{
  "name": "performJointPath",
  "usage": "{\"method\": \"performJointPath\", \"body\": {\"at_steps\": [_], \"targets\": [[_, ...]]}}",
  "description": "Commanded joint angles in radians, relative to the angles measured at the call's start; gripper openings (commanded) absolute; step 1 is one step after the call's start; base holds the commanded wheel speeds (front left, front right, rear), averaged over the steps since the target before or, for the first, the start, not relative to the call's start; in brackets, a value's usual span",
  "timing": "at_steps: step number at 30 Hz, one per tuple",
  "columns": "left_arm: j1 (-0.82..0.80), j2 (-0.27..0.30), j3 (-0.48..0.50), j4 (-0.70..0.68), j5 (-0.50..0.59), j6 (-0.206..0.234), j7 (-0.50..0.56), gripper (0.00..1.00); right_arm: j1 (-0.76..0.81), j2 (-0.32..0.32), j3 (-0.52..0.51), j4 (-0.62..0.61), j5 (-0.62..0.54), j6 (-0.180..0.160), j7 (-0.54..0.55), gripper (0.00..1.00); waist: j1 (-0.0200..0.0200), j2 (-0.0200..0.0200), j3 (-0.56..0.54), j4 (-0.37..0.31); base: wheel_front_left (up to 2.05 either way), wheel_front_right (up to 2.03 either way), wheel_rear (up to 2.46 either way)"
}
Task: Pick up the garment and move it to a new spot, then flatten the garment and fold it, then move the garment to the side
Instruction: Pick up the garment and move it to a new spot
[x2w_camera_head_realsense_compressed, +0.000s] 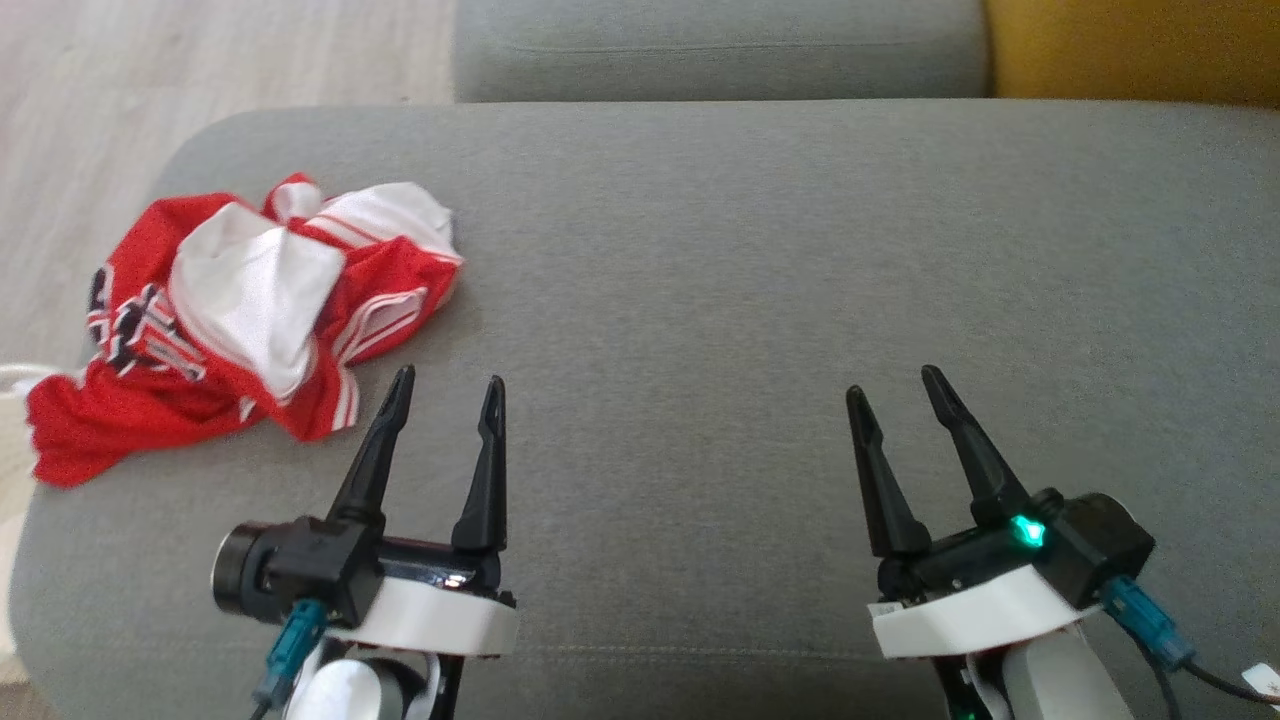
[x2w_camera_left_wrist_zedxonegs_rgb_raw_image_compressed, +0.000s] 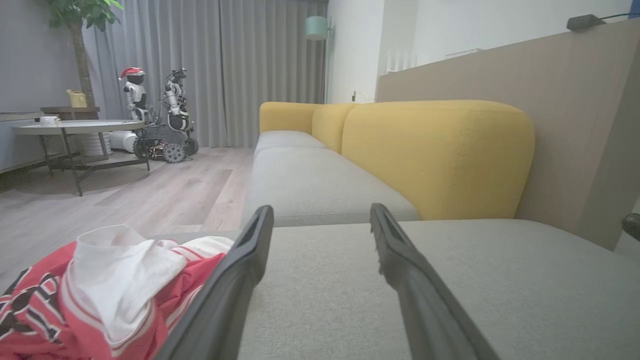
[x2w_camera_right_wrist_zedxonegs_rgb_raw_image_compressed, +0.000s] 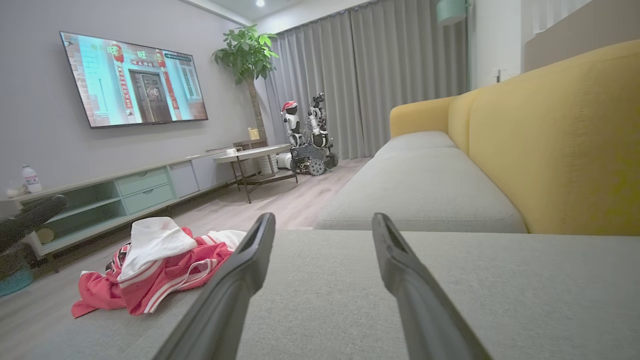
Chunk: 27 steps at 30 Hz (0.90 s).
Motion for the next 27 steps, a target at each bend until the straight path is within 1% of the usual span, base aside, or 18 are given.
{"method": "performJointPath", "body": {"at_steps": [1,3,4,7,18,23,27], "targets": [[-0.050,0.007,0.029,-0.032,-0.004,0.009,-0.008,1.00,-0.041,-0.003,0.025,-0.037,-0.007,0.007,-0.011,1.00,0.0000,-0.0001,0.002,0.040,0.00,0.00,0.00],[-0.052,0.007,0.028,-0.035,-0.006,0.013,-0.008,1.00,-0.039,-0.003,0.024,-0.037,-0.009,0.007,-0.011,1.00,0.0000,-0.0001,0.003,0.071,0.00,0.00,0.00],[-0.052,0.007,0.028,-0.035,-0.006,0.013,-0.008,1.00,-0.039,-0.003,0.024,-0.037,-0.009,0.007,-0.011,1.00,0.0000,-0.0001,0.003,0.071,0.00,0.00,0.00],[-0.053,0.007,0.031,-0.040,-0.015,0.025,-0.008,1.00,-0.036,-0.003,0.027,-0.037,-0.010,0.007,-0.011,1.00,0.0000,-0.0001,0.001,0.115,0.00,0.00,0.00],[-0.041,0.007,0.037,-0.040,-0.042,0.044,-0.008,1.00,-0.024,-0.003,0.035,-0.038,-0.009,0.007,-0.011,1.00,0.0000,-0.0001,-0.011,0.260,0.00,0.00,0.00],[-0.035,0.007,0.041,-0.045,-0.036,0.062,-0.008,1.00,-0.020,-0.003,0.042,-0.039,-0.010,0.007,-0.011,1.00,0.0000,-0.0001,-0.015,0.304,0.00,0.00,0.00],[-0.029,0.007,0.039,-0.050,-0.033,0.072,-0.008,1.00,-0.017,-0.003,0.042,-0.041,-0.012,0.007,-0.011,1.00,0.0000,-0.0001,-0.014,0.327,0.00,0.00,0.00]]}}
